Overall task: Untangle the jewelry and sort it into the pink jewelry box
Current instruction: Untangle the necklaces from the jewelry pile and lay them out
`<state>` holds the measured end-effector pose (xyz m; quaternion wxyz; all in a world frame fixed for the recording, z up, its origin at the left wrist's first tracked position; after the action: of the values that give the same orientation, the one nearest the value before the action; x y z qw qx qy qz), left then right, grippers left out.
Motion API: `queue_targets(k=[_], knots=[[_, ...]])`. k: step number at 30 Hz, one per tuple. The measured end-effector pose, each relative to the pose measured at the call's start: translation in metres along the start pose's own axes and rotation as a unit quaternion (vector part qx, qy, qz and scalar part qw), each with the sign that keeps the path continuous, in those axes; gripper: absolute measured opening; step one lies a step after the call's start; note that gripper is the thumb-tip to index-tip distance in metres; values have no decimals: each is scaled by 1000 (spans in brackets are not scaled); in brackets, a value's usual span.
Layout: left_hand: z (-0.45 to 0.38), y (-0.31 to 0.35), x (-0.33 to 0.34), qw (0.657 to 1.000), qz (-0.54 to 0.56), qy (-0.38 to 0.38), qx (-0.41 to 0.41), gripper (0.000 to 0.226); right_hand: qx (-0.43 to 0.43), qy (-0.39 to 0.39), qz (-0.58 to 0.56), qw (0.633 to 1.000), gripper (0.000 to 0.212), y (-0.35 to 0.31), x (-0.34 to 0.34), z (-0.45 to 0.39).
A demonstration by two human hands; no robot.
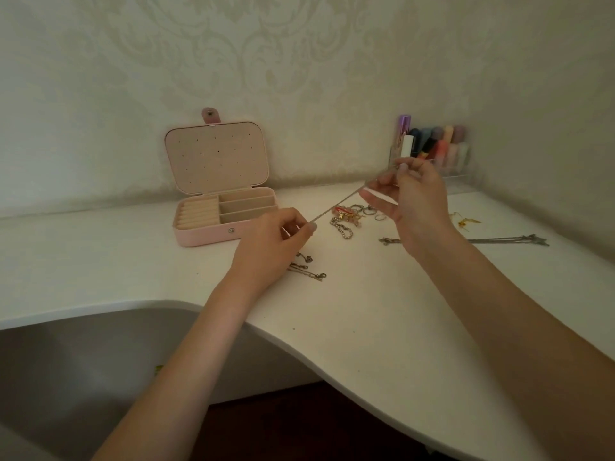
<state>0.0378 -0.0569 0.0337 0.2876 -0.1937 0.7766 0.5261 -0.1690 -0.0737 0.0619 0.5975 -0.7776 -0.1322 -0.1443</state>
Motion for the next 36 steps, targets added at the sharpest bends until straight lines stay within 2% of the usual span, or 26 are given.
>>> queue_targets(k=[4, 9, 18, 24, 29, 36], knots=[[0, 1, -3, 999, -49, 14, 1, 18, -26, 53, -45, 997, 24, -8, -22, -5], [0, -3, -2, 993, -115, 25, -32, 17, -41, 85, -38, 995, 24, -19, -39, -6], [-1, -15, 0, 988, -133, 24, -71, 8, -19, 115, -1, 993, 23, -25, -53, -7], [-2, -22, -2, 991, -112, 34, -71, 16, -11, 184, 64, 981, 17, -31, -77, -8], [2, -30, -13, 988, -93, 89, -85, 35, -15, 222, 92, 971, 16, -35, -97, -9], [8, -40, -29, 973, -102, 159, -136, 37, -26, 294, 61, 953, 21, -37, -127, -5]])
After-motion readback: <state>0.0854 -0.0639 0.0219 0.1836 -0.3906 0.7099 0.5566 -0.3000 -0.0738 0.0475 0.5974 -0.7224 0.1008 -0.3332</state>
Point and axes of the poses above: each hand's wrist, its own z-axis away from the middle knuckle, its own x-axis out of the palm, y = z × x, the point moved 8 cm from there along -z, towards the middle knuckle, and after that the axes turned 15 degrees about -y, right-handed, at the moved point
